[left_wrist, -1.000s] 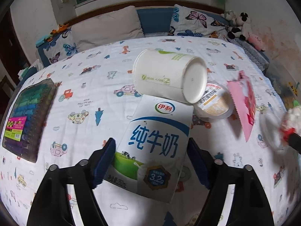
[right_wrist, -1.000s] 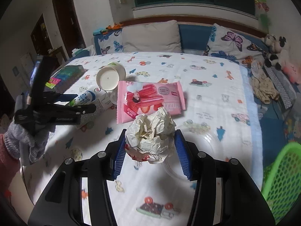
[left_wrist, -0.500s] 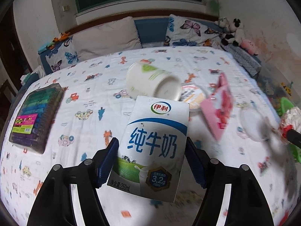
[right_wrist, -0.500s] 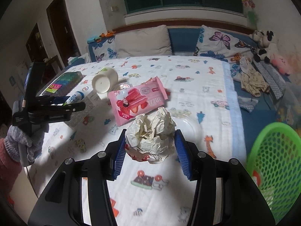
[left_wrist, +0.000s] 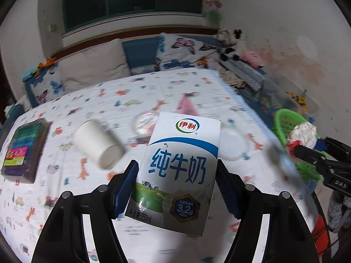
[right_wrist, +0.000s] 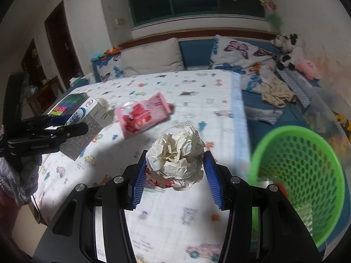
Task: Collect trash
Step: 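Carry the carton and crumpled paper over the green basket and open both tools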
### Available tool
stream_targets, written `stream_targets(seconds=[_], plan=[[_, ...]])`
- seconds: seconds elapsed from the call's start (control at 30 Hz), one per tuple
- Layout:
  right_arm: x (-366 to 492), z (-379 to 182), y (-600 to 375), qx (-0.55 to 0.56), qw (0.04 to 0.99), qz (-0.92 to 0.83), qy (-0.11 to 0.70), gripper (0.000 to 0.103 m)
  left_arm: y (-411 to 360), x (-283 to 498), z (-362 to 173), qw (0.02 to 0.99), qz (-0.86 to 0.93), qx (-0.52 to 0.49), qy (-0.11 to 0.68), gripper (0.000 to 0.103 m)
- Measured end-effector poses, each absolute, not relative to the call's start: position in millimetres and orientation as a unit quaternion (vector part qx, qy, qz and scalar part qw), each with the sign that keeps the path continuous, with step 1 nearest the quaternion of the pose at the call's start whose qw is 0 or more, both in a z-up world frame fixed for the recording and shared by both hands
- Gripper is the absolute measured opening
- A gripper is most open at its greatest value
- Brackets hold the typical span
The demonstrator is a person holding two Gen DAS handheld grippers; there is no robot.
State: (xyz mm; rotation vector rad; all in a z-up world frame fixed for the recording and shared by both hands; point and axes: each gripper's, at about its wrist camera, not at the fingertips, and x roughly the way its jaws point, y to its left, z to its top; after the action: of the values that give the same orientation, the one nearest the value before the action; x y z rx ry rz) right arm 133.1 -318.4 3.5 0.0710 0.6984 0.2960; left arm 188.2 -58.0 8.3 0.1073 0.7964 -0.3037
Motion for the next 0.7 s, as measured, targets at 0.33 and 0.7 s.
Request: stream_targets(seconds=[0.33, 0.7], plan=[[109.7, -0.9, -384.2, 0.053, 0.934, 0.077, 0.344, 0.051, -130.5, 180.9, 15.6, 0.898, -0.21, 0.065, 0.381, 0.068], [96.5, -16.3, -437.5, 0.07, 0.932, 0.026, 0.356, 0.052, -195.2, 178.2, 16.4, 0.885, -0.253, 0.082, 0.383, 0.068]])
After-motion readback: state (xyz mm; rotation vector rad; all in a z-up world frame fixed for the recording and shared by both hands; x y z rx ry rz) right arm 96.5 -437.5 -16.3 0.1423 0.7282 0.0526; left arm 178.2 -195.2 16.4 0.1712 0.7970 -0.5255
